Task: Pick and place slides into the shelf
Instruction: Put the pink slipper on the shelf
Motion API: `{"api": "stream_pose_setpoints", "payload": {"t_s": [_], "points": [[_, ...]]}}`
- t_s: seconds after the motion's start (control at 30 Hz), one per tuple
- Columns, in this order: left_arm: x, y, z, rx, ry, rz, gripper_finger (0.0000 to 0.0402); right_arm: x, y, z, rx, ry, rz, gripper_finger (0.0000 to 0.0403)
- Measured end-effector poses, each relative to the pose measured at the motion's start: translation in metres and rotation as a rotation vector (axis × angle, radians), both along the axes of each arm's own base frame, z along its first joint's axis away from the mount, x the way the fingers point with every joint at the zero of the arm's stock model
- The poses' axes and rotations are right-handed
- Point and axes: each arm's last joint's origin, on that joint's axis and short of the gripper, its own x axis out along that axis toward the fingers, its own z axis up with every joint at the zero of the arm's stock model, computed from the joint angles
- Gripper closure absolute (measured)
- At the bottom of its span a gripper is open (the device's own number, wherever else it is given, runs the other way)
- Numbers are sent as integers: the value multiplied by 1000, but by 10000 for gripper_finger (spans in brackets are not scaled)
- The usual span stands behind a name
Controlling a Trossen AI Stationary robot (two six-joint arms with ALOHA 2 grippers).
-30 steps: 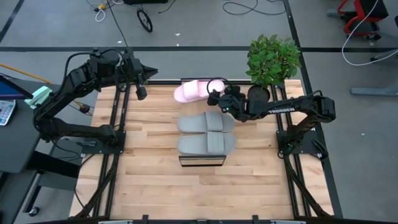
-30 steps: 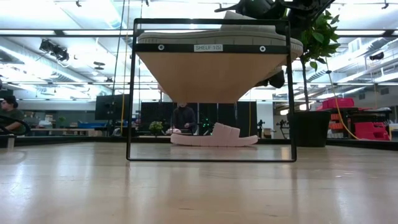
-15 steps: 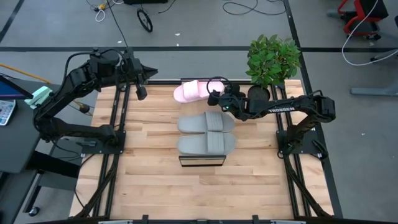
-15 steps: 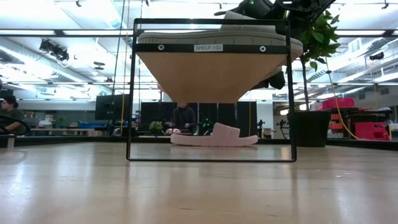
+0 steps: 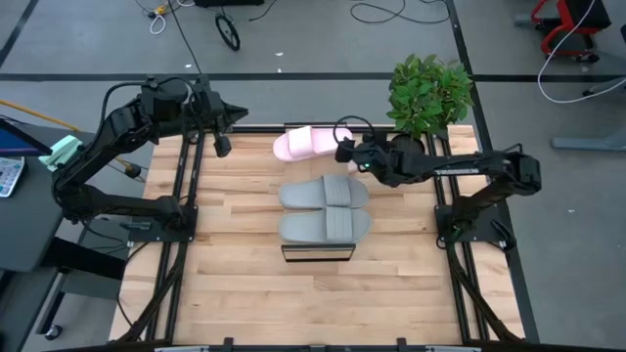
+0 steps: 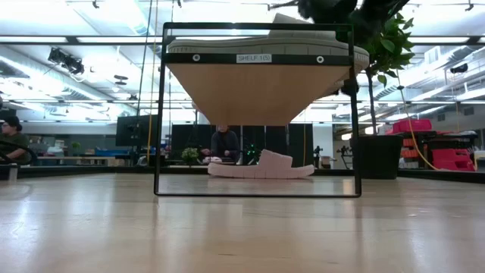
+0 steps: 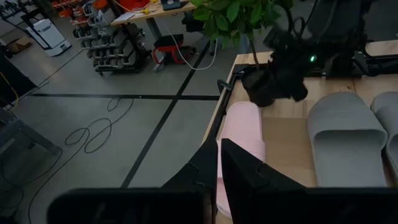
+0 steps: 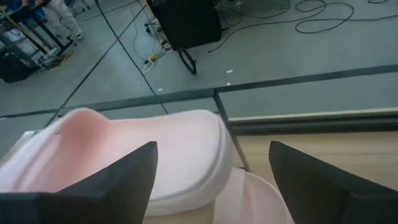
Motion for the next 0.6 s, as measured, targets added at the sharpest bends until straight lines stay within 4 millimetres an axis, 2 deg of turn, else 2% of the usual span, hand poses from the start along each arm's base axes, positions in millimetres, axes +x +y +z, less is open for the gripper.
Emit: {"api": "stream_pose_setpoints", "payload": {"t_s": [0.17, 0.27, 0.4, 0.6], "points": [[0, 0, -3, -24, 9, -2, 372, -17, 20, 13, 13, 75, 71, 90], [4, -1, -15, -77, 7, -76, 366, -26, 41, 20, 8, 115, 132, 92], [9, 2, -40, -141, 62, -88, 367, -45, 69, 31, -38, 185, 188, 92], [21, 9, -97, -248, 161, -57, 377, -79, 98, 43, -68, 228, 256, 93]]}}
